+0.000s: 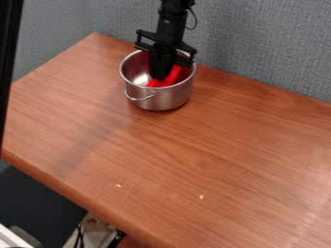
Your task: Put the red object in the metal pot
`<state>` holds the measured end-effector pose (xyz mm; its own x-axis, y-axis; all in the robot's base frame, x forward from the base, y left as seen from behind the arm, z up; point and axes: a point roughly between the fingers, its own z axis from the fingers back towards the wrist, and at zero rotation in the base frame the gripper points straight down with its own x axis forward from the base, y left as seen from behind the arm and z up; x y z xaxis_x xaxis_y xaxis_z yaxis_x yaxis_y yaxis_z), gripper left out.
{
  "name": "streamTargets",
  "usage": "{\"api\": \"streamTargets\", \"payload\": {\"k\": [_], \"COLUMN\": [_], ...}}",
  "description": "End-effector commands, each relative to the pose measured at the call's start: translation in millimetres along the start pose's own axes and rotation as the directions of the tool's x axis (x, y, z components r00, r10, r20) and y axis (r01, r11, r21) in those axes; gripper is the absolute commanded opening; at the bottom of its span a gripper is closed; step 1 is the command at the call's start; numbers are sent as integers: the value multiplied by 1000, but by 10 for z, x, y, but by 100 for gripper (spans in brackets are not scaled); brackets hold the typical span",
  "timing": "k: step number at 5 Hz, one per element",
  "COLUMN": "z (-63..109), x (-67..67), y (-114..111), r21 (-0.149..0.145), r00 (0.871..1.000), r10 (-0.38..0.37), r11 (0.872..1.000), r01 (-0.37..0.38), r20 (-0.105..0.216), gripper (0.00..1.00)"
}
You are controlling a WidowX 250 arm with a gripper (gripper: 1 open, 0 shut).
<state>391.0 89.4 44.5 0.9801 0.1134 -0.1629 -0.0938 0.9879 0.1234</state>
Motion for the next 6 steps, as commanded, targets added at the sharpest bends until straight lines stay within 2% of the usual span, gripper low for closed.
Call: {"api": "streamTargets", "payload": {"k": [1, 2, 3, 4, 5, 6], "z": [290, 340, 329, 366, 402, 360], "x": [-23, -54, -70, -102, -131, -132], "y": [96, 93, 93, 84, 80, 84], "r21": [-11, -22, -26, -34, -43, -42], "r00": [997, 996, 996, 996, 995, 996], "r10": [19, 15, 16, 11, 8, 9], "r11": [1000, 1000, 1000, 999, 999, 999], "r01": [-18, -13, -14, -8, -4, -6], "r20": [73, 83, 83, 90, 97, 92], "gripper": [100, 100, 0, 100, 100, 0]}}
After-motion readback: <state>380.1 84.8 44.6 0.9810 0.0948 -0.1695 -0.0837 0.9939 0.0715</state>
